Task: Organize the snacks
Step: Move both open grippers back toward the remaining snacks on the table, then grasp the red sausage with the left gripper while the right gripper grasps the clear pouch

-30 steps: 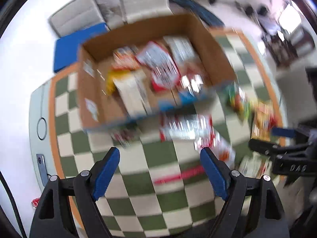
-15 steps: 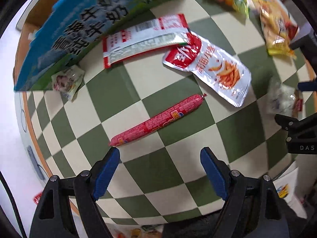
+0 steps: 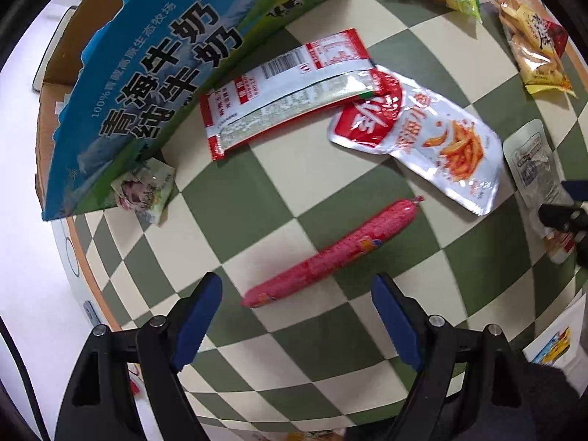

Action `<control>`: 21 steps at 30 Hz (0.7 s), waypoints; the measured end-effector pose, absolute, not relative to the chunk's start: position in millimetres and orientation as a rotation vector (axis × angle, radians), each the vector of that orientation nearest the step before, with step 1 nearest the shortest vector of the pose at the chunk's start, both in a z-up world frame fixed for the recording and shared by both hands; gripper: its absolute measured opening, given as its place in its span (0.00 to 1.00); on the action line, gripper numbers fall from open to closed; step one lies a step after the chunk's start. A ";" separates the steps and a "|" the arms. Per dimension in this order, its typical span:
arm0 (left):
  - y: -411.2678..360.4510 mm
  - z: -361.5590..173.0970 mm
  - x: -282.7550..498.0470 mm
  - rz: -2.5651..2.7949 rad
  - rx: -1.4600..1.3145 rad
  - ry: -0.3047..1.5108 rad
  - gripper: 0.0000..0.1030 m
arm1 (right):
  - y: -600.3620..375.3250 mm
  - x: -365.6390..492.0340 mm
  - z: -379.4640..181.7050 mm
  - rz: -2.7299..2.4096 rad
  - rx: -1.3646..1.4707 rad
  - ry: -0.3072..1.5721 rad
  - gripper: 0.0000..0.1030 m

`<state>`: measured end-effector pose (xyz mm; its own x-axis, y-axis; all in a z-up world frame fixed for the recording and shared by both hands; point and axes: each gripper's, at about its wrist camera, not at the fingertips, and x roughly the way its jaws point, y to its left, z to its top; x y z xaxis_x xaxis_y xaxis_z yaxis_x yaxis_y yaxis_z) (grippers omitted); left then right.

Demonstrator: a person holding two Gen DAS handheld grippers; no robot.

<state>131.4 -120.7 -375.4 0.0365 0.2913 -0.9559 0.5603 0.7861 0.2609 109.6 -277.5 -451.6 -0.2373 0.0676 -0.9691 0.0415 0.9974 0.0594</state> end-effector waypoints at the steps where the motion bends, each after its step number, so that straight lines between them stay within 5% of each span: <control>1: -119.3 -377.8 131.9 -0.241 0.724 1.562 0.81 | -284.0 109.3 -451.1 0.020 0.170 1.807 0.37; 7: -119.6 -405.9 128.7 -0.297 0.919 1.583 0.81 | -303.2 113.4 -454.5 0.022 0.467 1.825 0.37; 9: -122.2 -416.2 127.5 -0.325 0.959 1.607 0.78 | -303.8 115.4 -453.9 0.020 0.486 1.827 0.47; 10: -123.4 -418.0 125.6 -0.340 0.959 1.617 0.67 | -302.6 115.8 -452.6 0.025 0.485 1.816 0.54; 11: -124.5 -416.7 125.2 -0.356 0.948 1.618 0.46 | -300.5 113.6 -452.8 0.027 0.478 1.805 0.56; 13: -131.2 -417.2 120.5 -0.371 0.938 1.661 0.32 | -296.6 118.3 -450.1 0.021 0.451 1.796 0.57; 17: -132.2 -419.3 108.8 -0.305 0.880 1.709 0.31 | -286.7 123.8 -445.2 -0.017 0.412 1.781 0.57; 21: -103.1 -419.1 115.5 -0.247 0.457 1.909 0.31 | -287.5 131.3 -444.0 -0.087 0.464 1.766 0.57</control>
